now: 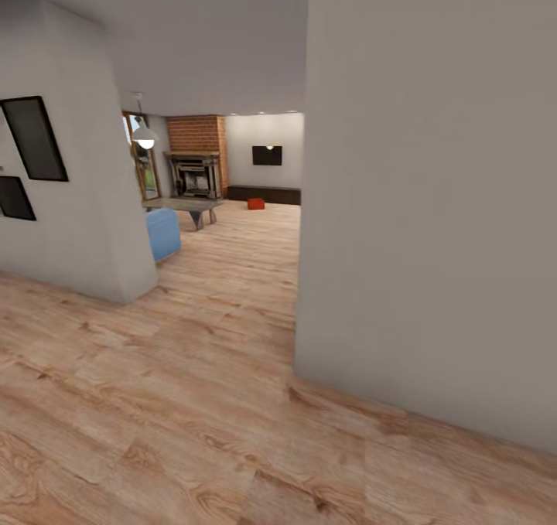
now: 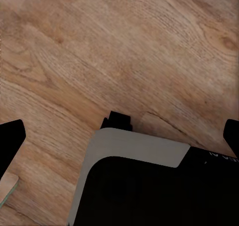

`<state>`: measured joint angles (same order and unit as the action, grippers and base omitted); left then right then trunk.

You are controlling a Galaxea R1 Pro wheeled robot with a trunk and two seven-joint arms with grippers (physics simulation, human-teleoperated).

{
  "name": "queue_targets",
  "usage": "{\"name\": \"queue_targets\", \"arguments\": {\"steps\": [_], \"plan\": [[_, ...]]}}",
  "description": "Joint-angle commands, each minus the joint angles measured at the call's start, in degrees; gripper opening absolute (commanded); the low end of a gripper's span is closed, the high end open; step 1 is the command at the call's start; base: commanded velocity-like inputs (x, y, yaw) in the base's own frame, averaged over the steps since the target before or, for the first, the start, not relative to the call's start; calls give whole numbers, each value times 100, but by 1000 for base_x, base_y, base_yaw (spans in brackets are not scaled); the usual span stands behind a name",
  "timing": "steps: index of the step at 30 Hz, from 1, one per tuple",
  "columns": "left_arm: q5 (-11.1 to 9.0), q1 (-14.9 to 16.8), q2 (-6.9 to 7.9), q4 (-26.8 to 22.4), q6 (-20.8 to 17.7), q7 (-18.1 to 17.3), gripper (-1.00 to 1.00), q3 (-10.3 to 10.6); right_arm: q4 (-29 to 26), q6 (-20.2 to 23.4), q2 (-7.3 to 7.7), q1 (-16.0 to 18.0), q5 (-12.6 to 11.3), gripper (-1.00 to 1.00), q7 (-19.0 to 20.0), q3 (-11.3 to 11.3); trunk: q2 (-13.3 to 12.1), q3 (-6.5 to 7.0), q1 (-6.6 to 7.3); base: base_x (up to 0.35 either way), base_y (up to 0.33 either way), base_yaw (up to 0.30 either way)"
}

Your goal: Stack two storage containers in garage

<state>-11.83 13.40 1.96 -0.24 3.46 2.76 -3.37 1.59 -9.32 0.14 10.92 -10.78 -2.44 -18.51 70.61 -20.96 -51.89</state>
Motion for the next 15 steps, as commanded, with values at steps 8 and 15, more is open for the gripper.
{"name": "queue_targets", "arguments": {"steps": [8, 15], "plan": [[-4, 5, 1, 6, 51, 6, 100, -32, 17, -30, -7, 6, -54, 100, -2, -58, 3, -6, -3, 322, 0, 257], [-4, 5, -3, 6, 60, 6, 100, -32, 17, -13, -23, 6, -40, 100, -5, -67, 3, -6, -3, 322, 0, 274]]}}
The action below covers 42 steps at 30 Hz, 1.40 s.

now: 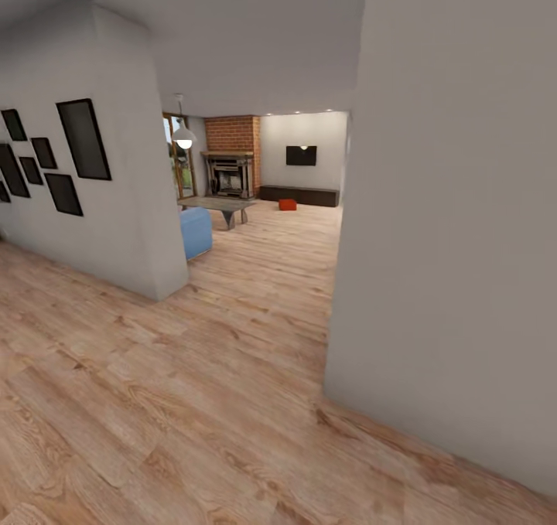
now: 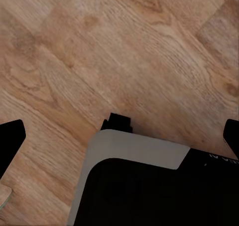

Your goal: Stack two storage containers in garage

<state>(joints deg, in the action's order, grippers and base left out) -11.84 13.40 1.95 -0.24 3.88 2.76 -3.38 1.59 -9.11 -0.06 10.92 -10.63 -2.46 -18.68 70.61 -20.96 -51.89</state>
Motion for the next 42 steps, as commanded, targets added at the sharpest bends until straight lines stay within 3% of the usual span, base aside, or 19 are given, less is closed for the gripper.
{"name": "queue_targets", "arguments": {"steps": [1, 36, 42], "plan": [[-3, 5, 0, 6, 16, 5, 100, -31, 17, -34, -2, 6, -54, 100, -2, -50, 3, -6, -3, 322, 0, 275], [6, 5, 5, 6, -36, 5, 100, -31, 17, 10, -46, 6, -133, 100, -23, -12, 3, -6, -3, 322, 0, 275], [6, 5, 0, 6, -36, 5, 100, -31, 17, -22, -29, 6, -131, 100, -39, -6, 3, -6, -3, 322, 0, 65]]}}
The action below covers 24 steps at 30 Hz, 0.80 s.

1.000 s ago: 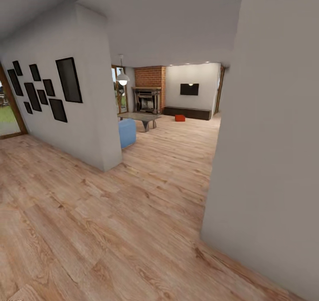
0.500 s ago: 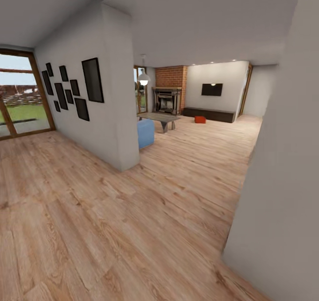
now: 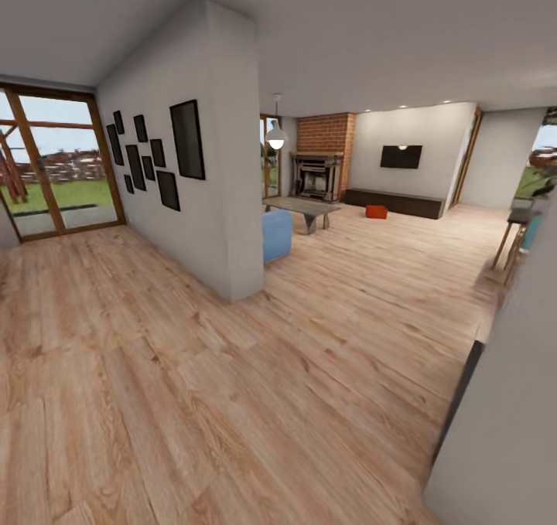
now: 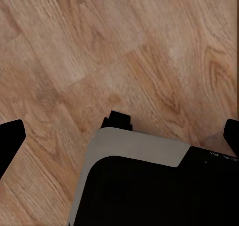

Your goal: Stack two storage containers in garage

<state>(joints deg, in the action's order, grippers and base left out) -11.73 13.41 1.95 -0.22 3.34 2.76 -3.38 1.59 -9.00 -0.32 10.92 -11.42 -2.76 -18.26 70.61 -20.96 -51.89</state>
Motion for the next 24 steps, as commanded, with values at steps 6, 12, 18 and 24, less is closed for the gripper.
{"name": "queue_targets", "arguments": {"steps": [6, 12, 18, 24], "plan": [[-5, 4, -2, 4, 18, 5, 100, -31, 17, -60, -16, 7, -53, 100, -36, -54, 3, -6, -3, 322, 0, 4], [-5, 4, -2, 5, 18, 5, 100, -30, 17, -58, -13, 7, -28, 100, -34, -55, 3, -6, -3, 322, 0, 0], [0, 4, -2, 5, 18, 5, 100, -31, 17, -63, -4, 7, -52, 100, -39, -52, 3, -6, -3, 322, 0, 0], [-4, 4, -2, 3, 18, 5, 100, -31, 23, -60, -40, 7, -61, 100, -40, -54, 3, -6, -3, 322, 0, 0]]}}
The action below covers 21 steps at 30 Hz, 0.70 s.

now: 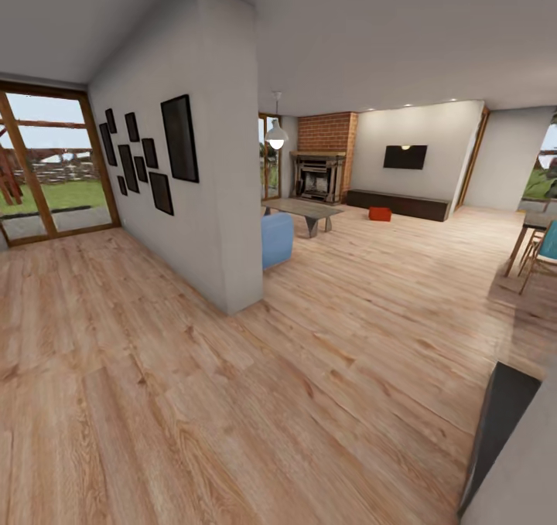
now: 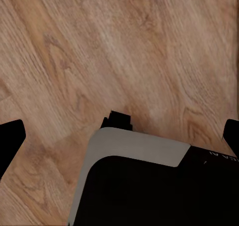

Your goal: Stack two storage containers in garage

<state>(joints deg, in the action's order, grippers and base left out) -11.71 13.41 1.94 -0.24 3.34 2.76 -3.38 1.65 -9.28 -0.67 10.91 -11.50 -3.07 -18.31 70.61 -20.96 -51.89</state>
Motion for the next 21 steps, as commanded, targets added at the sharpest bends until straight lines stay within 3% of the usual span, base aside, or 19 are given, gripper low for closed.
{"name": "queue_targets", "arguments": {"steps": [1, 21], "plan": [[-6, 4, 0, 5, 18, 5, 100, -31, 17, -32, -4, 7, -53, 100, -10, -49, 3, -6, -3, 322, 0, 0], [-6, 4, 0, 7, 27, 5, 100, -31, 12, -38, 14, 7, 4, 100, 57, -75, 3, 12, -3, 322, 0, -16]]}}
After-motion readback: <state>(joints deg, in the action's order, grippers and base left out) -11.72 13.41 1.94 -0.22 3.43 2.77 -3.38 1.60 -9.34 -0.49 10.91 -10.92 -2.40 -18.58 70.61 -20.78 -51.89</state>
